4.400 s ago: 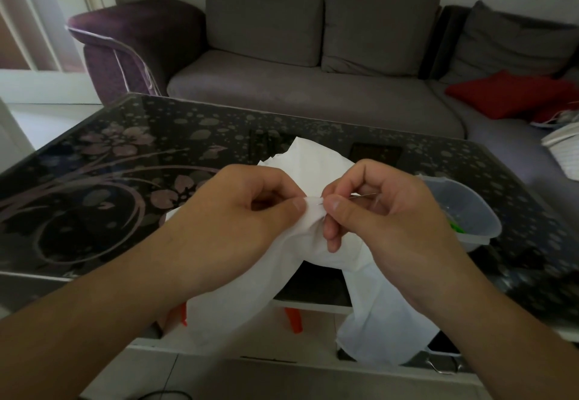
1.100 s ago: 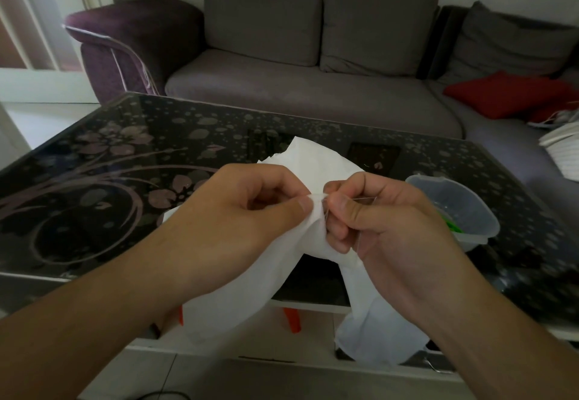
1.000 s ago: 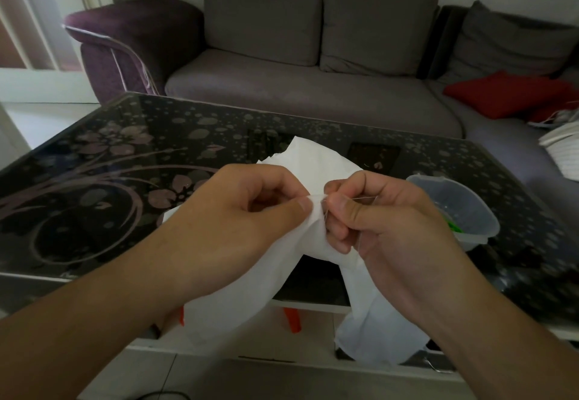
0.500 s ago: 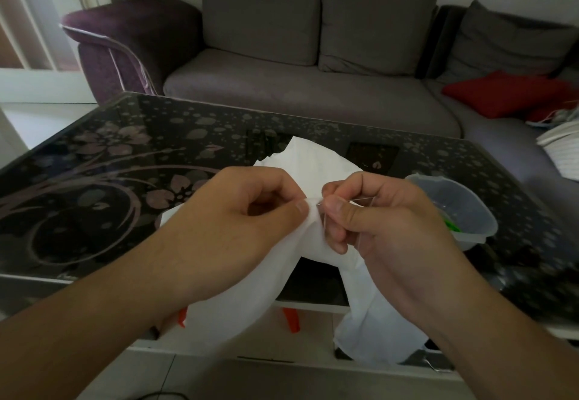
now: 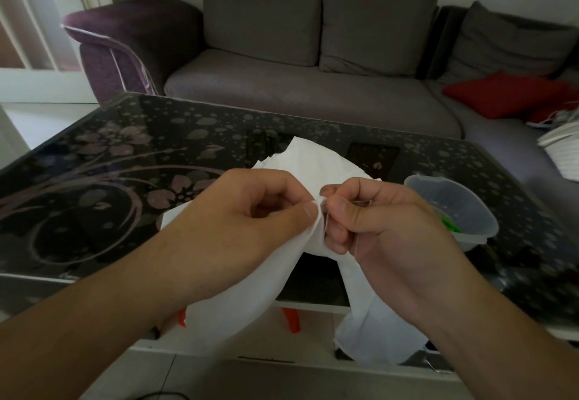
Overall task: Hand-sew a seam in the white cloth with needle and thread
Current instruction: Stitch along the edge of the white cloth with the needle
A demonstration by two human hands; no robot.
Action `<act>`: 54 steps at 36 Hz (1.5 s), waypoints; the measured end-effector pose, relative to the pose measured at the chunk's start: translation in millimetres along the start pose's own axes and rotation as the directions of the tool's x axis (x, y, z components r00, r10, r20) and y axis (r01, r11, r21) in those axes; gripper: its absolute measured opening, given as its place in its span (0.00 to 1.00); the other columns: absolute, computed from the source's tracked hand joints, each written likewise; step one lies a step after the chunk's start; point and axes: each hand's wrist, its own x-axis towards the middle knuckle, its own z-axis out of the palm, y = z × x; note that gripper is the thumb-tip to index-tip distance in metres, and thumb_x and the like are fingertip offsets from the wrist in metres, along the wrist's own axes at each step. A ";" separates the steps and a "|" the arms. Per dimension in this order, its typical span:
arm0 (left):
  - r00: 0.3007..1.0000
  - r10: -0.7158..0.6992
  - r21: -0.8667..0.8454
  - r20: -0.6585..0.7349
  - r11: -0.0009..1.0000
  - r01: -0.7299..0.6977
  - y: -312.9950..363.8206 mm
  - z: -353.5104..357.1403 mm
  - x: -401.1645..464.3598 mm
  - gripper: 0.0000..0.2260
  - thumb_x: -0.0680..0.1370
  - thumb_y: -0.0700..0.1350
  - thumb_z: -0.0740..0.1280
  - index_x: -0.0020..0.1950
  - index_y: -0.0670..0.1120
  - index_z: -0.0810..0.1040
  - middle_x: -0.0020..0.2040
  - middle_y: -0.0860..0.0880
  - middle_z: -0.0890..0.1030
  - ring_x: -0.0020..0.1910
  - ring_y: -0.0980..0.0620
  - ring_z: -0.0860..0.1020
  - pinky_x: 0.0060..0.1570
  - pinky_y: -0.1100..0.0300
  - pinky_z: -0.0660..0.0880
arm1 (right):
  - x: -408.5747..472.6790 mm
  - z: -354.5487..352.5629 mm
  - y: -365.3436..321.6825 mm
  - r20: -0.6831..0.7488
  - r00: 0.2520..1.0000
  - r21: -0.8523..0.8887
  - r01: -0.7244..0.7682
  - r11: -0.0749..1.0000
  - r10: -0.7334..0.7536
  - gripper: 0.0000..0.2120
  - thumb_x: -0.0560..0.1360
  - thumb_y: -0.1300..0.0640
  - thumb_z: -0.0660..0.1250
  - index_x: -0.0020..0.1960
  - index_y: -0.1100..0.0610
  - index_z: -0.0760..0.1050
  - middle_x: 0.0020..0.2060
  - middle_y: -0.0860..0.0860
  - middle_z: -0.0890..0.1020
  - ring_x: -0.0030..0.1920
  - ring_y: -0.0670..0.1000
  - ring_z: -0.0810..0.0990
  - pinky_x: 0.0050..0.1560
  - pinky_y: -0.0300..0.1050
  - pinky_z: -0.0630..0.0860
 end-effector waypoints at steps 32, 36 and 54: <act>0.995 -0.099 -0.285 -0.029 0.955 0.087 4.4 -1.2 -1.7 0.09 0.81 0.48 0.67 0.46 0.53 0.86 0.43 0.53 0.86 0.42 0.59 0.83 0.41 0.67 0.76 | 0.3 -12.7 -11.4 -0.011 0.999 -0.063 -0.054 0.997 0.053 0.10 0.80 0.64 0.63 0.48 0.64 0.84 0.47 0.55 0.85 0.35 0.52 0.79 0.32 0.45 0.76; 0.993 -0.113 -0.262 -0.037 0.960 0.100 5.7 -1.2 -1.9 0.09 0.82 0.48 0.67 0.46 0.53 0.86 0.43 0.54 0.86 0.42 0.59 0.83 0.40 0.67 0.76 | 1.2 -16.0 -10.3 -0.053 0.999 -0.248 -0.017 0.969 0.004 0.10 0.79 0.64 0.67 0.45 0.57 0.86 0.46 0.55 0.85 0.37 0.53 0.81 0.37 0.46 0.79; 0.993 -0.122 -0.220 -0.009 0.969 0.117 1.1 6.0 -1.2 0.09 0.82 0.48 0.67 0.48 0.52 0.87 0.45 0.52 0.87 0.46 0.57 0.84 0.48 0.64 0.76 | -7.8 2.6 -7.7 -0.143 0.972 -0.467 0.098 0.879 -0.185 0.10 0.79 0.59 0.69 0.42 0.49 0.83 0.31 0.49 0.82 0.31 0.43 0.78 0.39 0.40 0.78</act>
